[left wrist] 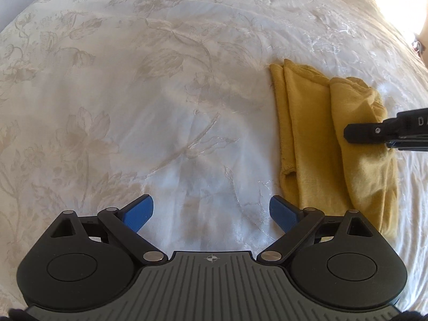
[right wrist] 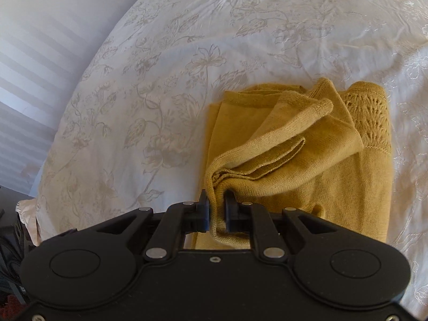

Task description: Fold small clothes

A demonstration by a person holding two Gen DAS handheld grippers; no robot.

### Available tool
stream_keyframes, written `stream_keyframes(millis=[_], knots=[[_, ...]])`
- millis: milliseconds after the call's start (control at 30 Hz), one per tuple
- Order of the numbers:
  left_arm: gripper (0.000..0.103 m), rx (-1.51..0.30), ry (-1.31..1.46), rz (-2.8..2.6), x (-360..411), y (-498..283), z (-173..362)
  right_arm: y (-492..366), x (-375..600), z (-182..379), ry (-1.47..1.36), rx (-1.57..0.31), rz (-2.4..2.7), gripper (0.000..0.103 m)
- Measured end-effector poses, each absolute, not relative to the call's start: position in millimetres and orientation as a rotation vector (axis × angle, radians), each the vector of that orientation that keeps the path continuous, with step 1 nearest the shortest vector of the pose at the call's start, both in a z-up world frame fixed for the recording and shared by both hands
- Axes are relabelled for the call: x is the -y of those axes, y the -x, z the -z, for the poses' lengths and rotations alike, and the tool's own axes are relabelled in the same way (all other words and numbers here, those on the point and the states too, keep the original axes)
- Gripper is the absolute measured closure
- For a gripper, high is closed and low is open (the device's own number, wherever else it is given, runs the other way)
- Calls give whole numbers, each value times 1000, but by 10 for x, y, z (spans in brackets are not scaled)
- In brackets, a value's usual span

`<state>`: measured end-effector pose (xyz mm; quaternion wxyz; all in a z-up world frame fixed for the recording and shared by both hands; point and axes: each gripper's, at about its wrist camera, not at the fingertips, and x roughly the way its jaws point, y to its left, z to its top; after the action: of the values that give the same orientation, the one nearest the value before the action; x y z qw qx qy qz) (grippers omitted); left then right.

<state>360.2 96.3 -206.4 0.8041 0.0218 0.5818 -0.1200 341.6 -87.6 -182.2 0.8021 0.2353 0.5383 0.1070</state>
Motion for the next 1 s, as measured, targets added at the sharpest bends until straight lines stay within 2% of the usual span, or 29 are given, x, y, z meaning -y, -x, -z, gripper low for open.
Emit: stream_keyframes(millis=[167,267,367,500,700,1000], knots=[[8,-1256,-25,258,-998,-3679,2098,-3427,681,1861,-488,-1178,-282,72],[8,-1248,-28,265,-981,-3695,2081,-3336,710,1679,-543,-1103,-363,70],[8,-1240,-31,276,-957,-3711,2048,-3184,846,1441,-569,-1004,-373,63],[8,-1213,-36,297,-888,-3766,1966,-2998,1188,1351,-596,-952,-249,63],[8,-1162,-49,348,-682,-3897,1835,-2867,1362,1657,-536,-1045,-136,63],[8,-1130,-164,523,-110,-3889,1765,-2598,727,2192,-480,-1230,-294,62]])
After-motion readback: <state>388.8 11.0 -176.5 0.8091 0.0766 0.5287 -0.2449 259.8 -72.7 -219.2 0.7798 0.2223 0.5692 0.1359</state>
